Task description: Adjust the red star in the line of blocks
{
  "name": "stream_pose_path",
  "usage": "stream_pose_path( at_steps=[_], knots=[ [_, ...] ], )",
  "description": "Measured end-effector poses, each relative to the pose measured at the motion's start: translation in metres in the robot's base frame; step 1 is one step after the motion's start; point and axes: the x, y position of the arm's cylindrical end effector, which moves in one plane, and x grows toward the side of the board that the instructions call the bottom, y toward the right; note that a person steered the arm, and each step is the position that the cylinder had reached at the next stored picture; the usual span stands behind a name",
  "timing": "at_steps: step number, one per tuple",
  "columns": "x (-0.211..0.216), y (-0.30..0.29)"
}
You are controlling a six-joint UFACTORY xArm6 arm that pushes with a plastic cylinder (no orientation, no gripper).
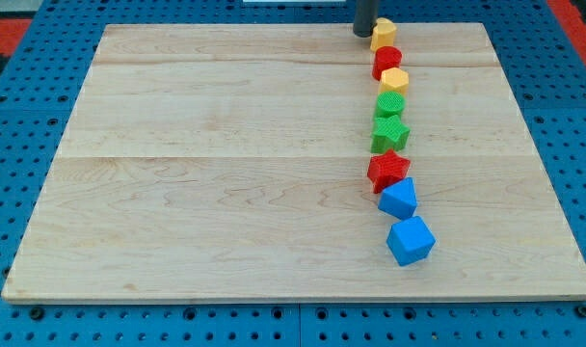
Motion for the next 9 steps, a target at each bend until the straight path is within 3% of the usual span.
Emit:
stream_pose_path(
  at_steps=[3,4,6,7,9],
  knots=[
    [0.004,-0.017],
    [0.044,-0.064],
    [0.214,-0.064],
    [0.250,-0.064],
    [0.265,-0.052]
  ],
)
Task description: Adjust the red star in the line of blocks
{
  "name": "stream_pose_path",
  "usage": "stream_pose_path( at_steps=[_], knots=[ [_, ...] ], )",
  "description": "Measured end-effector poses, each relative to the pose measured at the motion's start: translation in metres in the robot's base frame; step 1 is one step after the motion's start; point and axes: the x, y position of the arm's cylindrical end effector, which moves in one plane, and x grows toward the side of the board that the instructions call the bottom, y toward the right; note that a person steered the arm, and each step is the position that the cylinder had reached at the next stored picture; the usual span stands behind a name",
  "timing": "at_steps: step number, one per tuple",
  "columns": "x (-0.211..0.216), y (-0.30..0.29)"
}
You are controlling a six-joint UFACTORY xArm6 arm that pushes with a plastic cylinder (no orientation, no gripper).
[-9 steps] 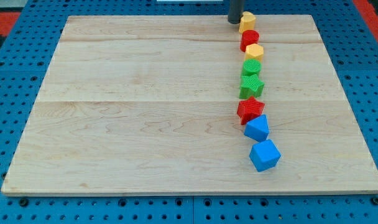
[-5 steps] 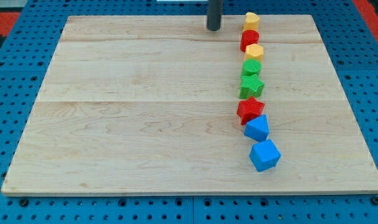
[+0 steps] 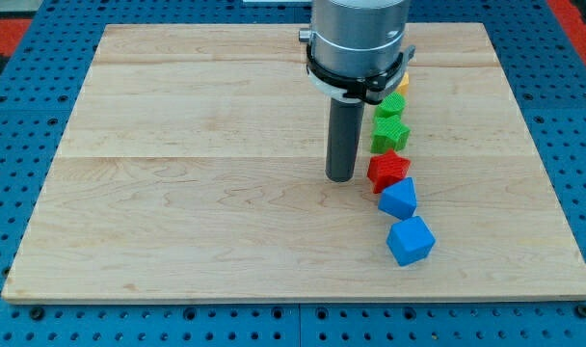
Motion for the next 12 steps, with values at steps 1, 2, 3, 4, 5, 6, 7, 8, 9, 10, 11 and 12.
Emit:
stream_pose_path(
  at_steps=[1,2,3,4,5,6,7,8,9,10,11,12],
  knots=[
    [0.000,0.000],
    [0.000,0.009],
    [0.000,0.017],
    [0.000,0.023],
    [0.000,0.033],
    [0.000,0.039],
    [0.000,0.028],
    [-0.008,-0.030],
    [-0.022,-0.063],
    [-0.024,-0.043],
    [0.019,-0.078],
    [0.116,-0.066]
  ],
)
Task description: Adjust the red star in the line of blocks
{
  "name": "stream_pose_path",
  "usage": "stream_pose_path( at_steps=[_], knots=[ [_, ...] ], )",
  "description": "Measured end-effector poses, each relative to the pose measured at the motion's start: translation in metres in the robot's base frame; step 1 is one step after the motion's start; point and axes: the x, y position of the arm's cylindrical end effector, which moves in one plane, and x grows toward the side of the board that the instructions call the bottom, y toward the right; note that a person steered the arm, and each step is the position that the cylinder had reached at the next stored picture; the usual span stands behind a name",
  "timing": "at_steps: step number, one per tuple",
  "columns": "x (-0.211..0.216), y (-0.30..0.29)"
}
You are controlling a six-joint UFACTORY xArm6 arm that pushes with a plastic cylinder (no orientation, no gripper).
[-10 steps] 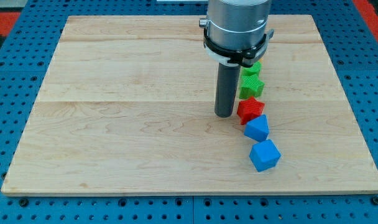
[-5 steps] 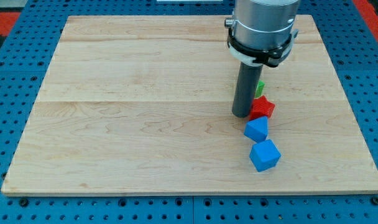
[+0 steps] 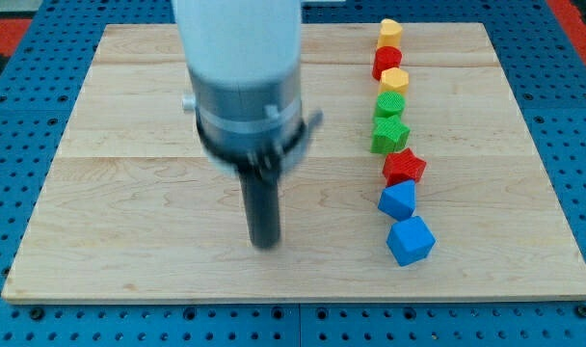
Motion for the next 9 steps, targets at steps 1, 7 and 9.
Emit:
stream_pose_path(
  at_steps=[1,7,9],
  knots=[
    [0.032,0.082],
    [-0.038,0.269],
    [-0.060,0.182]
  ],
)
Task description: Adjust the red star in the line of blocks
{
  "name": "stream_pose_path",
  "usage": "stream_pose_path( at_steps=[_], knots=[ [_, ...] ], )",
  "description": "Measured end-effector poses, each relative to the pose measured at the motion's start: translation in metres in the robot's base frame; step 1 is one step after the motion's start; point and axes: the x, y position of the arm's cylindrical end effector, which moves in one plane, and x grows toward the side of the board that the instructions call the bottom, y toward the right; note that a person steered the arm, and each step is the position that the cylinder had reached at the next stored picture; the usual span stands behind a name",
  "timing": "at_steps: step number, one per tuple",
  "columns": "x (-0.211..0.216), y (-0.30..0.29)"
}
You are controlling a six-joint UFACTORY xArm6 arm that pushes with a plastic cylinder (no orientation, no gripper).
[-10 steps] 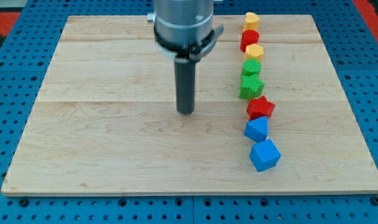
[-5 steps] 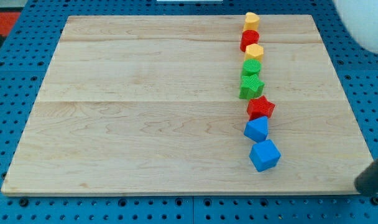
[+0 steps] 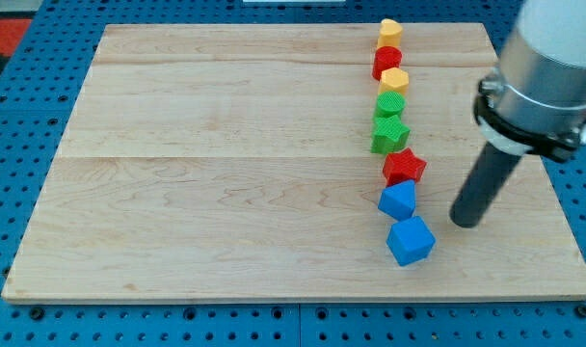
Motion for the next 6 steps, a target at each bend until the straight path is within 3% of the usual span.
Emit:
stream_pose_path(
  at_steps=[2,4,5,6],
  knots=[
    [-0.027,-0.019],
    [-0.027,-0.029],
    [-0.027,-0.015],
    [-0.024,0.055]
  ],
)
